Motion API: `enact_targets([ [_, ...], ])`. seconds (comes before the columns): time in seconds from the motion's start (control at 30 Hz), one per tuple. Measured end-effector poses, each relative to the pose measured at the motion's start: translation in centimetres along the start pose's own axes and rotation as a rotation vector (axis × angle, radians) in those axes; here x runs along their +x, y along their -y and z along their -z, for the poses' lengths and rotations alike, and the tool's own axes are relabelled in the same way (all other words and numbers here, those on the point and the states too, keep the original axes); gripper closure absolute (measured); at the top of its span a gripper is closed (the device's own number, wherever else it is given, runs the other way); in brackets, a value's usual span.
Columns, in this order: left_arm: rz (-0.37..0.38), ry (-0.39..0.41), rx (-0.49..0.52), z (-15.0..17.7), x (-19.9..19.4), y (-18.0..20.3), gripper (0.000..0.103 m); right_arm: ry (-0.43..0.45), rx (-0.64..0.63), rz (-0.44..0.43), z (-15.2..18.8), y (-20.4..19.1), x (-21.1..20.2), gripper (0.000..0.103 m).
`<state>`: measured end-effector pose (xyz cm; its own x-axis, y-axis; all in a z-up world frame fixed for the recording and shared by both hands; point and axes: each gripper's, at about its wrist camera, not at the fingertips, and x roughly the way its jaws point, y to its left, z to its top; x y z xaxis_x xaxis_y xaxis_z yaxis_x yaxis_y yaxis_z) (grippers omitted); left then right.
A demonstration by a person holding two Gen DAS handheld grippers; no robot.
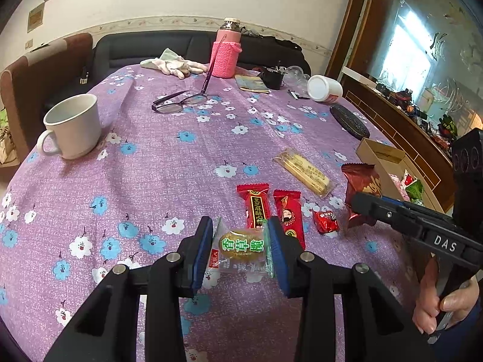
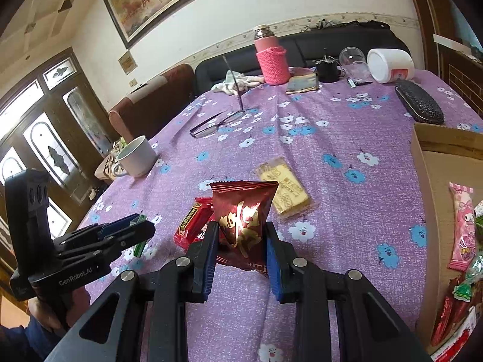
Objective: Organize snacks
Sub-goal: 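Hold the red foil bag and green-labelled candy closed in both grippers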
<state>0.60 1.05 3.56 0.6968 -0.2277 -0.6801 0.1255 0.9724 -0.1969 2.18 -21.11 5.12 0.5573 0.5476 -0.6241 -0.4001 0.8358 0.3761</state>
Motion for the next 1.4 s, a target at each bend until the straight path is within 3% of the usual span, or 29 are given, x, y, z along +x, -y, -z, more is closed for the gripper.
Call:
enact_targets([
  [0.53,-0.002,-0.014,0.011,0.0,0.7,0.3,0.067,0.064,0.005,0.096,-0.2,1.3,-0.8,0.072],
  [1.4,0.031,-0.022,0.018,0.2,0.6,0.8,0.066,0.064,0.02,0.093,-0.1,1.9,-0.8,0.072],
])
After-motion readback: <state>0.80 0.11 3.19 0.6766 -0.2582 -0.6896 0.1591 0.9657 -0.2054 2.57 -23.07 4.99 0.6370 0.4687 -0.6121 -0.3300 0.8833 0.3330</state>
